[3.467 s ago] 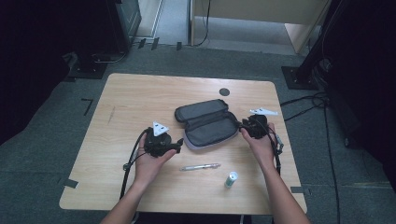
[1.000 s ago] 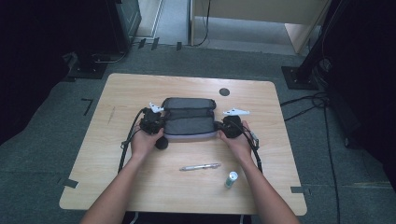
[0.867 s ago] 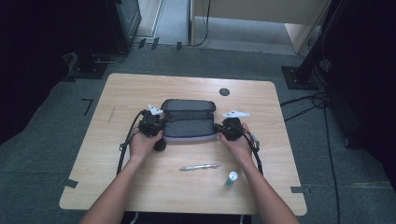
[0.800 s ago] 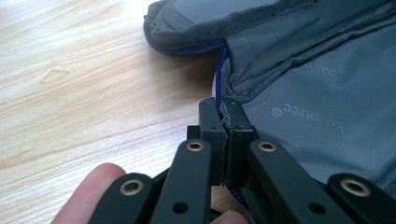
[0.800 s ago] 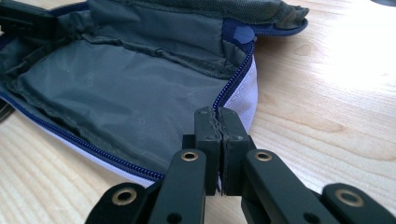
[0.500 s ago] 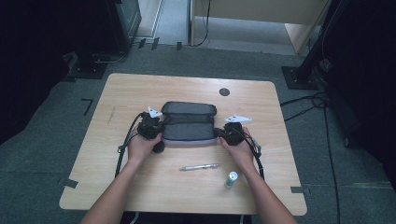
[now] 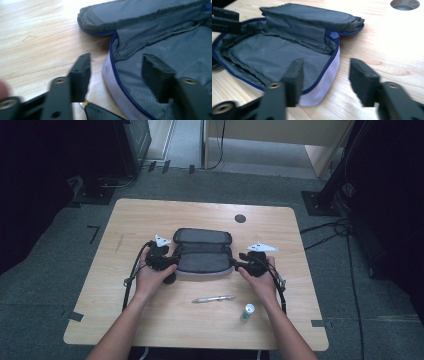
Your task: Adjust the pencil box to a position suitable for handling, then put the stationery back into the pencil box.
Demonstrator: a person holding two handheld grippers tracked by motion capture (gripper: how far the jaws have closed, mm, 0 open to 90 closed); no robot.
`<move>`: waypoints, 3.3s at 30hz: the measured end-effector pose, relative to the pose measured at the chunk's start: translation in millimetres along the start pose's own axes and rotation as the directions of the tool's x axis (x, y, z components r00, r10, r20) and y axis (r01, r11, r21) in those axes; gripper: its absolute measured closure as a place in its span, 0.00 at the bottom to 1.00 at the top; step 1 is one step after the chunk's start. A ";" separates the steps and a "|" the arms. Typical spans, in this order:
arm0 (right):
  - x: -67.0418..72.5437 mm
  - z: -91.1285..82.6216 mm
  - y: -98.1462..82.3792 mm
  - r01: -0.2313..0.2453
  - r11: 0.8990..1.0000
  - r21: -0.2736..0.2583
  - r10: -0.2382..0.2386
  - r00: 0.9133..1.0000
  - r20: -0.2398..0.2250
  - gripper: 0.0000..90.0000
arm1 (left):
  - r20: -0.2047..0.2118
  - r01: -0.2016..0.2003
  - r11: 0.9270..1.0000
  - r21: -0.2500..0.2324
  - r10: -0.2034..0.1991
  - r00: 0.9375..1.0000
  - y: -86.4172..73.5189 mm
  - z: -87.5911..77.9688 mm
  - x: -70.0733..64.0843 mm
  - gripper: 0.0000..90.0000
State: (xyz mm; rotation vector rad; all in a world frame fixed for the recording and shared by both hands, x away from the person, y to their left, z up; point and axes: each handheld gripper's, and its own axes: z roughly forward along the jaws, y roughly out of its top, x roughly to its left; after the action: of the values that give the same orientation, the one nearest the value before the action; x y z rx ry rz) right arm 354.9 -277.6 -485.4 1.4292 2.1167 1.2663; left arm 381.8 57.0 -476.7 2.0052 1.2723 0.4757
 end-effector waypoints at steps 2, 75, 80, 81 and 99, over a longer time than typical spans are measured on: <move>-1.8 -4.9 0.2 0.000 1.000 0.002 -0.001 1.000 0.021 0.39 | 0.002 0.029 1.000 0.002 -0.029 1.000 -2.0 -3.9 2.3 0.36; -65.5 -72.9 -86.1 -0.101 0.991 0.086 0.059 0.919 0.390 0.00 | -0.054 0.037 0.999 0.019 -0.036 0.998 -79.9 -30.6 3.3 0.34; -65.4 -72.9 -86.1 -0.101 0.991 0.086 0.059 0.919 0.390 0.00 | -0.070 0.073 0.997 0.015 -0.072 0.995 -85.3 -39.0 21.5 0.35; -65.4 -72.9 -86.2 -0.100 0.991 0.086 0.059 0.919 0.390 0.00 | -0.067 0.075 0.997 0.015 -0.074 0.995 -86.0 -40.2 24.9 0.34; -65.2 -72.8 -86.2 -0.097 0.991 0.087 0.056 0.920 0.388 0.00 | -0.050 0.028 0.999 0.019 -0.027 0.998 -79.1 -32.0 25.8 0.26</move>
State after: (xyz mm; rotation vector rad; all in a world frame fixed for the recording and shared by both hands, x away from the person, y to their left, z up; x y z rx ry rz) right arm 286.2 -380.4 -526.3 1.6615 1.8967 0.8195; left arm 323.2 112.9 -513.9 2.0012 1.3380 0.5043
